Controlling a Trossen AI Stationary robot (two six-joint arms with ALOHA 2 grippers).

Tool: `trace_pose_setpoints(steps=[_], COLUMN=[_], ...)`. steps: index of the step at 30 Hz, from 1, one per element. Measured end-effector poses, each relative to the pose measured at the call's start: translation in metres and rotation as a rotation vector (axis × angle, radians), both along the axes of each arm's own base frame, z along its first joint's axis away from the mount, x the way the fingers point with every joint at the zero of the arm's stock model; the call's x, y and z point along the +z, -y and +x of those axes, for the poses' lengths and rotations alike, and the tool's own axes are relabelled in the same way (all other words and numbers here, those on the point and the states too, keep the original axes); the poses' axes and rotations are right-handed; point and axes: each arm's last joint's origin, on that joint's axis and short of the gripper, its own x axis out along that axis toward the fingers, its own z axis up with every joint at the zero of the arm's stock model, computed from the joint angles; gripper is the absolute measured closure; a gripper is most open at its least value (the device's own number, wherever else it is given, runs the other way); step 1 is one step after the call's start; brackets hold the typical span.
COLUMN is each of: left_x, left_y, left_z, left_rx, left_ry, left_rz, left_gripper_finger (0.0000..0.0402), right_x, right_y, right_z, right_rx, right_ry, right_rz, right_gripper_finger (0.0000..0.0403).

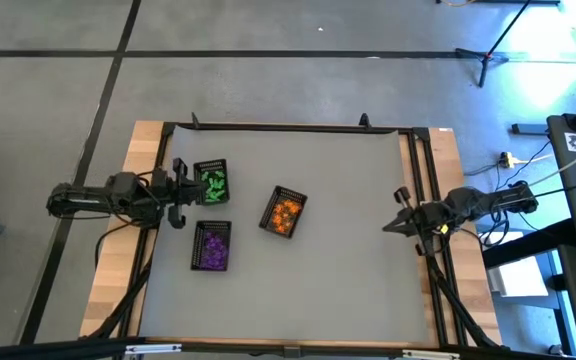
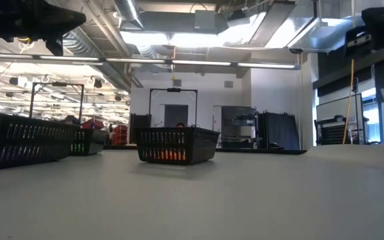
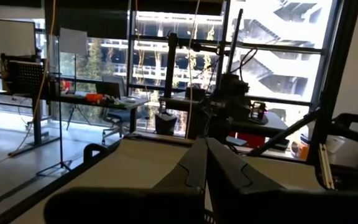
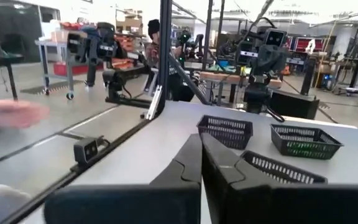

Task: Sort Halloween decoration
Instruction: Return to Home Position

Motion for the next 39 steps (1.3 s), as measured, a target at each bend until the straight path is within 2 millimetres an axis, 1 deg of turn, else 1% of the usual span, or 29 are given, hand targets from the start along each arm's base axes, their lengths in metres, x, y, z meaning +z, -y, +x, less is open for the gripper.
trace_pose_setpoints(steps=[4, 8, 12, 19, 33, 39], left_x=[-0.0002, -0.0002, -0.0002, -0.0002, -0.0002, -0.0002], left_y=[0.0000, 0.0000, 0.0000, 0.0000, 0.0000, 0.0000], left_z=[0.0000, 0.0000, 0.0000, 0.0000, 0.0000, 0.0000], left_rx=[-0.001, -0.001, -0.001, -0.001, -0.001, -0.001], left_ry=[-0.001, -0.001, -0.001, -0.001, -0.001, -0.001], left_rz=[0.001, 0.001, 0.001, 0.001, 0.002, 0.002], left_gripper_finger=[0.0401, 0.0401, 0.0401, 0.0401, 0.0401, 0.0401], right_x=[-0.0043, -0.0025, -0.0058, -0.0106, -0.0108, -0.0107], right_y=[0.0000, 0.0029, 0.0054, 0.0056, 0.0057, 0.0075], right_z=[0.0016, 0.0023, 0.0031, 0.0032, 0.0032, 0.0034], right_rx=[-0.018, -0.120, -0.210, -0.218, -0.220, -0.285], right_ry=[0.003, 0.016, -0.019, -0.065, -0.067, -0.062], right_rz=[-0.020, -0.006, -0.013, -0.031, -0.032, -0.055], right_gripper_finger=[0.0401, 0.0397, 0.0396, 0.0396, 0.0395, 0.0395])
